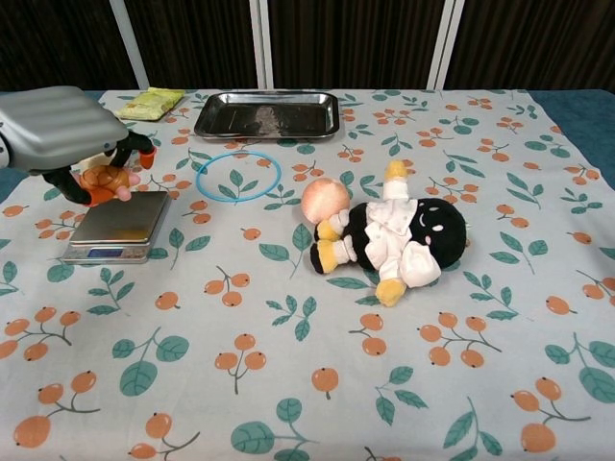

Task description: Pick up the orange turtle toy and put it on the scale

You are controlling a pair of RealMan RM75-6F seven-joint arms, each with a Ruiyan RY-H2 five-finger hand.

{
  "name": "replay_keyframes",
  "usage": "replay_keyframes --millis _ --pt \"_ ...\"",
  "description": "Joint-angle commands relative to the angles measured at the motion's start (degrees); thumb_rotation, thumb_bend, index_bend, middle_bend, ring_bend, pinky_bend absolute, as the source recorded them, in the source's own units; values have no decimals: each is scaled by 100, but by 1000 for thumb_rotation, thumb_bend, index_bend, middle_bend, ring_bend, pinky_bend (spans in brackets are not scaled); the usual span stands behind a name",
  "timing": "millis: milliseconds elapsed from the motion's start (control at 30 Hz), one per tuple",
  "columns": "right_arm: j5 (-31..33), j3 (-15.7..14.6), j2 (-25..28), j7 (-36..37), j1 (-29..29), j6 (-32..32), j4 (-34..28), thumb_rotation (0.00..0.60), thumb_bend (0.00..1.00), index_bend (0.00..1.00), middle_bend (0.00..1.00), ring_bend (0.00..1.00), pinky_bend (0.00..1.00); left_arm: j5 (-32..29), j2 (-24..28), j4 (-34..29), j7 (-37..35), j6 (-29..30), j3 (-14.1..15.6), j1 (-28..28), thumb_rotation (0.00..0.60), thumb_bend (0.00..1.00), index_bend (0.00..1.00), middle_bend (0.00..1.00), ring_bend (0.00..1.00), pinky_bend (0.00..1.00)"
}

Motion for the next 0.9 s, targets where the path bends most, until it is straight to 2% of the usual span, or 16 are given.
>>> replay_keyframes --millis 33,267,467,733,900 --pt "15 10 1 7 -1 2 2 600 527 0 0 14 0 111 -180 205 -144 -151 -7 47 600 339 324 497 377 419" --pt "66 32 28 98 2 -33 41 600 526 0 0 14 0 139 -382 463 -159 -328 -82 82 600 339 324 486 377 416" --pt "61 46 55 137 -18 15 21 600 527 0 0 14 0 103 -430 514 -70 -422 -148 122 600 331 299 420 342 392" --pt "78 36 61 96 -11 -15 10 600 526 0 0 13 0 -27 -355 414 228 -542 -214 135 600 315 241 247 179 269" --pt "77 30 52 75 -5 -25 12 600 527 0 0 14 0 -71 -268 246 236 -522 -313 149 600 313 204 178 93 202"
